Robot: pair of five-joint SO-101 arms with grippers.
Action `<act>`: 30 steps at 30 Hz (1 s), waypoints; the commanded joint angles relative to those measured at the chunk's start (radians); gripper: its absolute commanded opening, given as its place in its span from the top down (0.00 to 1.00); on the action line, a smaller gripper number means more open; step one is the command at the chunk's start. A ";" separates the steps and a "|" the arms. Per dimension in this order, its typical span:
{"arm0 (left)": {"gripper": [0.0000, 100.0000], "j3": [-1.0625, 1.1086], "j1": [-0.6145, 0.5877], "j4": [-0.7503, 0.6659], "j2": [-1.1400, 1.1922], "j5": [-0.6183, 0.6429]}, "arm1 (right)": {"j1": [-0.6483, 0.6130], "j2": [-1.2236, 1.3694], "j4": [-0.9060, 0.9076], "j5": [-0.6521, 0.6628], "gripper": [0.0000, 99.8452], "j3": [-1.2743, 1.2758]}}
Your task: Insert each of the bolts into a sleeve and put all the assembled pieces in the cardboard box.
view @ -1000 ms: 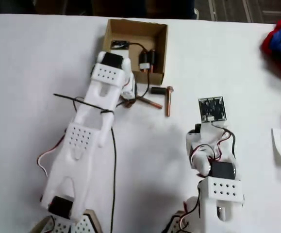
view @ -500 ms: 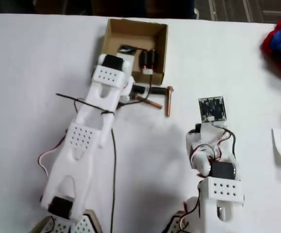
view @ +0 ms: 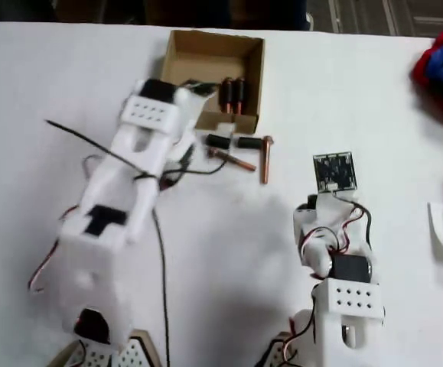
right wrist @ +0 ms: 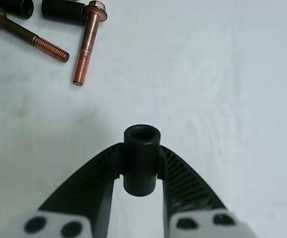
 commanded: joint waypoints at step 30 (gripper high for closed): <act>0.74 0.130 -0.172 -0.189 -0.037 -1.338 | -0.008 -0.031 -0.067 -0.005 0.98 0.041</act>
